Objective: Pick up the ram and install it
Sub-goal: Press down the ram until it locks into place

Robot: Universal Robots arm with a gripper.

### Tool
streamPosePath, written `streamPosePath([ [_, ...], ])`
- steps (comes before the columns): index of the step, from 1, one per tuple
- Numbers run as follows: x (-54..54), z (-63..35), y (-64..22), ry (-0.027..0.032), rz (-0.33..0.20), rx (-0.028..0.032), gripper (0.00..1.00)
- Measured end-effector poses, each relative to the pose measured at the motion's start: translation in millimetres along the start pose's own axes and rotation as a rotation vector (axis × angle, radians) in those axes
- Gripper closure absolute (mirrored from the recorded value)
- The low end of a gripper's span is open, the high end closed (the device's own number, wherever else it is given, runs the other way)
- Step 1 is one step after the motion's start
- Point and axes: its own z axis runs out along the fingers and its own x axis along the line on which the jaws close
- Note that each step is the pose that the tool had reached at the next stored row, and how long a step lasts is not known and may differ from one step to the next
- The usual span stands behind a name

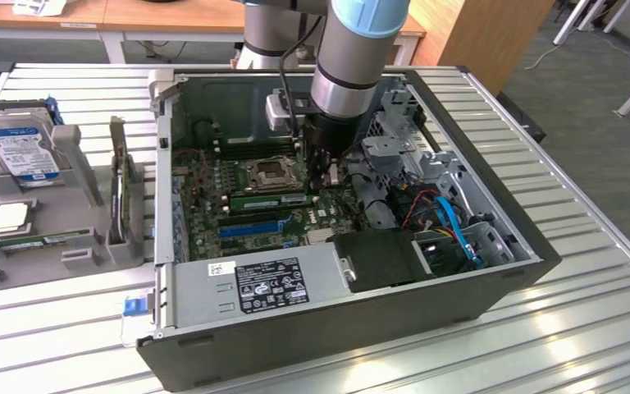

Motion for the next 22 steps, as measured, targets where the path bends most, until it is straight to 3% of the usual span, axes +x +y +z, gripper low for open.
streamPosePath([
  [11,-0.1,-0.6,0.0,-0.0012,0.0,0.0003,0.9],
  [22,-0.9,-22.5,1.0,-0.0001,0.0,0.0001,0.9],
])
